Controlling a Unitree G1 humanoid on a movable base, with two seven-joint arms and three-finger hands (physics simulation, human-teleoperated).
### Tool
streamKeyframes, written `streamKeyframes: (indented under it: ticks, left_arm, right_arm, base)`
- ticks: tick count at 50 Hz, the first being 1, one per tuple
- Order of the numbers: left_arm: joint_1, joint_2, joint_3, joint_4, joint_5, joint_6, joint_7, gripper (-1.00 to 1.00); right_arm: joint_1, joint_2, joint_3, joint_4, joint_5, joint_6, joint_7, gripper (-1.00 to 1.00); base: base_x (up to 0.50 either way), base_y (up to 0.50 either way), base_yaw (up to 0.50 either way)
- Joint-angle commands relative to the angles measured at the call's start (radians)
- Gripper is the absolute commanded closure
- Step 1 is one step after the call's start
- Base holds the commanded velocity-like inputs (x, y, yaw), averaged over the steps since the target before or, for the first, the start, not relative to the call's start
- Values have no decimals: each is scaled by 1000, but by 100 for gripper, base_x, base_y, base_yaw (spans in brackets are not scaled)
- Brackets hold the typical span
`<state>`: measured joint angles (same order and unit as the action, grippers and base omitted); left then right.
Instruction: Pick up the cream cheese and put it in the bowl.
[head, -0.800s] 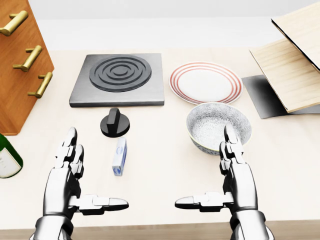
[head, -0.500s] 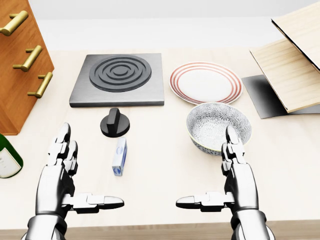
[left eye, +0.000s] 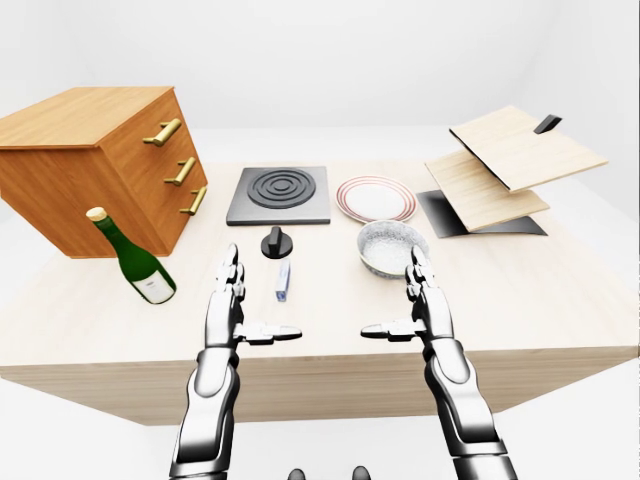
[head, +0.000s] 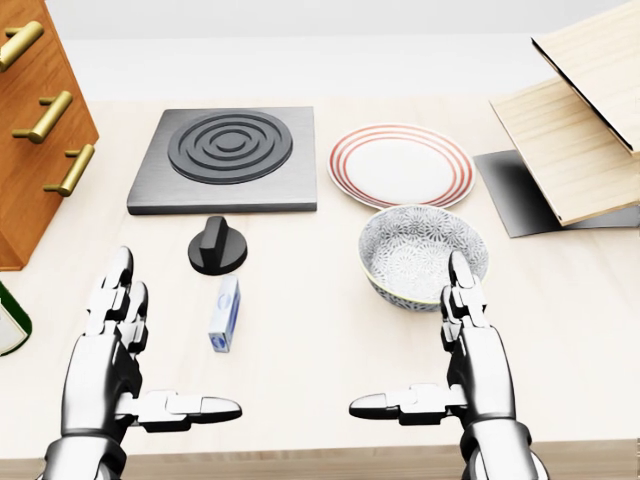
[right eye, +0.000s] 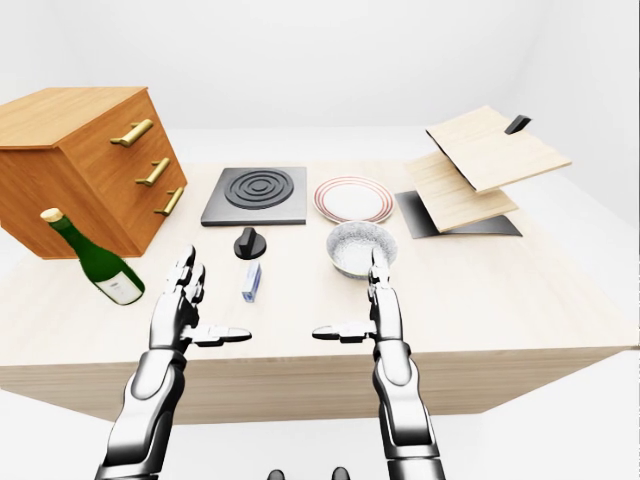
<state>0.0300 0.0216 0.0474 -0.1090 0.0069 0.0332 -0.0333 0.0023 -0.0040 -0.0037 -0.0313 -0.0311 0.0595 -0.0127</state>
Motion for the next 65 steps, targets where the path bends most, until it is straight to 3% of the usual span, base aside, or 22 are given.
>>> streamKeyframes:
  ticks: [1,11,14,16,18,27,31,55,61,63,65]
  left_arm:
    - [9,-1,-1,12,-3,-15,-9,-100]
    - [8,1,3,20,-5,-22,-11,-100]
    - [-2,1,3,25,-2,-15,-10,-100]
    - [-22,2,-4,13,10,19,-5,-100]
    - [-53,8,-6,-9,36,54,10,-100]
    - [-279,50,46,-73,-37,54,9,-100]
    - [-321,67,46,-110,-17,54,25,-100]
    - [-285,53,25,1,32,54,32,-100]
    - [-273,47,37,-5,-32,54,-22,-100]
    - [-277,60,28,18,4,54,-9,-100]
    - [-288,57,47,59,42,54,59,-100]
  right_arm:
    - [5,0,1,-9,-2,4,0,-100]
    - [1,-1,-1,5,-1,-11,4,-100]
    - [-9,-7,-6,11,-9,-4,2,-100]
    - [-35,-15,-25,-1,7,28,9,-100]
    - [-67,-22,-36,-24,11,28,9,-100]
    - [-231,-59,-76,-67,12,28,-3,-100]
    - [-275,-69,-82,-46,19,28,-12,-100]
    - [-275,-64,-65,-4,8,28,-6,-100]
    - [-258,-64,-68,-3,10,28,2,-100]
    - [-251,-62,-67,24,11,28,4,-100]
    - [-247,-62,-67,38,11,28,5,-100]
  base:
    - [0,-23,0]
    - [0,-23,0]
    - [0,0,0]
    - [0,0,0]
    - [0,0,0]
    - [0,0,0]
    - [0,0,0]
    - [17,0,0]
    - [0,0,0]
    - [0,0,0]
    - [0,0,0]
